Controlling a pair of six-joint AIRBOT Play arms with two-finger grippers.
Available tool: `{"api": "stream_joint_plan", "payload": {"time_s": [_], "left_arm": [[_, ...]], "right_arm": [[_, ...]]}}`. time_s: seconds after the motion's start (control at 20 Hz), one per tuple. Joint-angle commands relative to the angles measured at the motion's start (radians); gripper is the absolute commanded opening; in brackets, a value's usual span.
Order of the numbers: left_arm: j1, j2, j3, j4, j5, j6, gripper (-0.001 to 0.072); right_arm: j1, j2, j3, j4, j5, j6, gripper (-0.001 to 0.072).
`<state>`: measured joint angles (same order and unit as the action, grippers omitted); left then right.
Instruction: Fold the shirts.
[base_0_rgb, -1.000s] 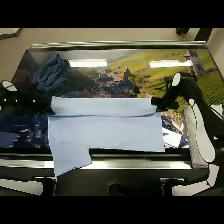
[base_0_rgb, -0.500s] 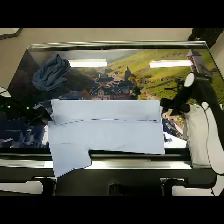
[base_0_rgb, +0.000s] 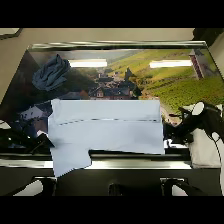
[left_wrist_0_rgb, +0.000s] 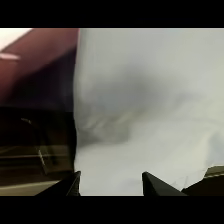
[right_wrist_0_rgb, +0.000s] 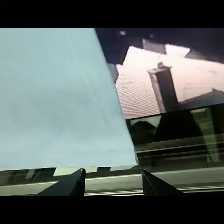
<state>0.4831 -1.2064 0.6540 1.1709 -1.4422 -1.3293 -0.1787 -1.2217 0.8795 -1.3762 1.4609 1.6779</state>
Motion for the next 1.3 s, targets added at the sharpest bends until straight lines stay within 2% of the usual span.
{"api": "stream_joint_plan", "payload": {"time_s": [0.0,0.25,0.3,0.35,0.4,0.45,0.5,0.9,0.95,1.0,1.05,1.1,1.25], "left_arm": [[0.012,0.034,-0.127,0.003,0.080,0.037,0.0448],[0.012,0.033,-0.165,0.000,0.145,0.039,0.0447],[0.012,0.034,-0.171,-0.012,0.158,0.037,0.0412],[0.012,0.034,-0.175,-0.027,0.164,0.038,0.0288],[0.012,0.034,-0.179,-0.041,0.169,0.040,0.0270],[0.011,0.034,-0.180,-0.047,0.170,0.044,0.0109],[0.009,0.034,-0.179,-0.048,0.172,0.044,0.0040],[0.006,0.038,-0.179,-0.052,0.176,0.078,0.0033],[0.006,0.037,-0.179,-0.052,0.179,0.078,0.0033],[0.006,0.037,-0.179,-0.053,0.181,0.078,0.0032],[0.006,0.037,-0.174,-0.054,0.183,0.087,0.0032],[0.006,0.038,-0.159,-0.064,0.172,0.106,0.0032],[0.006,0.088,-0.033,-0.135,0.143,0.155,0.0029]], "right_arm": [[-0.004,0.069,-0.074,0.015,-0.032,-0.014,0.0446],[-0.004,0.082,-0.074,0.014,-0.043,-0.014,0.0446],[-0.004,0.082,-0.074,0.013,-0.047,-0.014,0.0446],[-0.004,0.082,-0.076,0.011,-0.052,-0.014,0.0446],[-0.004,0.082,-0.082,0.008,-0.061,-0.014,0.0471],[-0.004,0.082,-0.101,-0.002,-0.080,-0.016,0.0512],[-0.004,0.082,-0.132,-0.006,-0.110,-0.018,0.0513],[-0.004,0.045,-0.280,0.077,-0.286,-0.006,0.0489],[-0.003,0.035,-0.279,0.086,-0.294,-0.006,0.0434],[-0.004,0.028,-0.279,0.095,-0.298,-0.005,0.0316],[-0.004,0.026,-0.278,0.098,-0.301,0.009,0.0127],[-0.004,0.027,-0.273,0.099,-0.299,0.012,0.0044],[-0.004,0.059,-0.198,0.097,-0.259,-0.039,0.0043]]}}
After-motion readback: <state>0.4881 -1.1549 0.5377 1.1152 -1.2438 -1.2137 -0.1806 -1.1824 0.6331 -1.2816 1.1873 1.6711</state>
